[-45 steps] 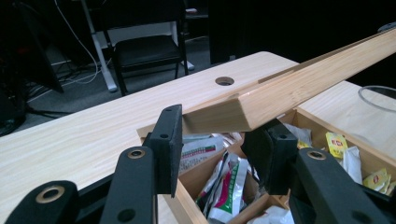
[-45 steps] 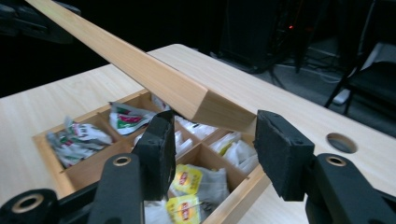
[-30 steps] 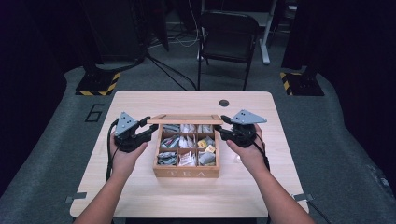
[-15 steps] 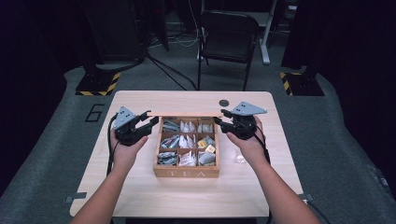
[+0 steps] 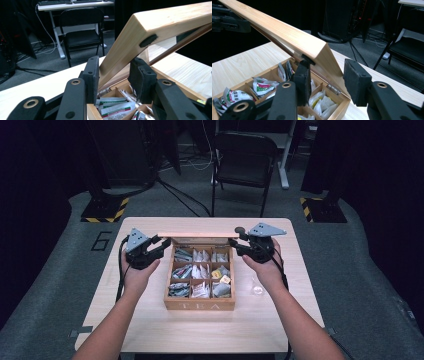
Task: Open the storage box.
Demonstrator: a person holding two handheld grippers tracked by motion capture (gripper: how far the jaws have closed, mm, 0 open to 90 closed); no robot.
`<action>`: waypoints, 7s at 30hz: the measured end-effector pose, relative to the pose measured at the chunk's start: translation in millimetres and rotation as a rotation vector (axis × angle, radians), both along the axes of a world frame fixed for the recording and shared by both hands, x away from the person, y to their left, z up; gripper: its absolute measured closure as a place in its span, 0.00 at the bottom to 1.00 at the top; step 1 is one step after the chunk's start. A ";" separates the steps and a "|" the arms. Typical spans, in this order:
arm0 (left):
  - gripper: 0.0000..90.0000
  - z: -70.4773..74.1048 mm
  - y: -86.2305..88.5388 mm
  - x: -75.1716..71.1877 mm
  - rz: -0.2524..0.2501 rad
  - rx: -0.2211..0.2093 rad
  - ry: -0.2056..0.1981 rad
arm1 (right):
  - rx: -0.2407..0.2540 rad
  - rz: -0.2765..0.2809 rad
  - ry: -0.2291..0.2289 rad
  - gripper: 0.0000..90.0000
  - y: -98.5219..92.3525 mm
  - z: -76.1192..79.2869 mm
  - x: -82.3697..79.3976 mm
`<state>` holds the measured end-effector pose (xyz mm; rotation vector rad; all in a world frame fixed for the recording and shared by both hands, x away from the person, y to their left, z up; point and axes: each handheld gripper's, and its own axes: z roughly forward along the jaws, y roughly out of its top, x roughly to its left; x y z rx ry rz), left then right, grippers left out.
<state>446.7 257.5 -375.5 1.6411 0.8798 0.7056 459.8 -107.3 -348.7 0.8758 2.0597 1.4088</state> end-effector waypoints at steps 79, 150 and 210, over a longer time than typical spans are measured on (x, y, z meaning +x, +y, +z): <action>0.70 7.6 1.9 66.5 0.007 -0.035 0.039 | -0.001 -0.044 0.091 0.70 6.1 -2.5 77.2; 0.76 1.4 0.0 93.9 0.062 -0.045 0.095 | 0.013 -0.086 0.162 0.72 7.5 -30.1 109.0; 0.60 -11.9 8.8 71.6 0.061 -0.045 0.130 | -0.026 -0.141 0.247 0.63 11.0 -22.2 128.9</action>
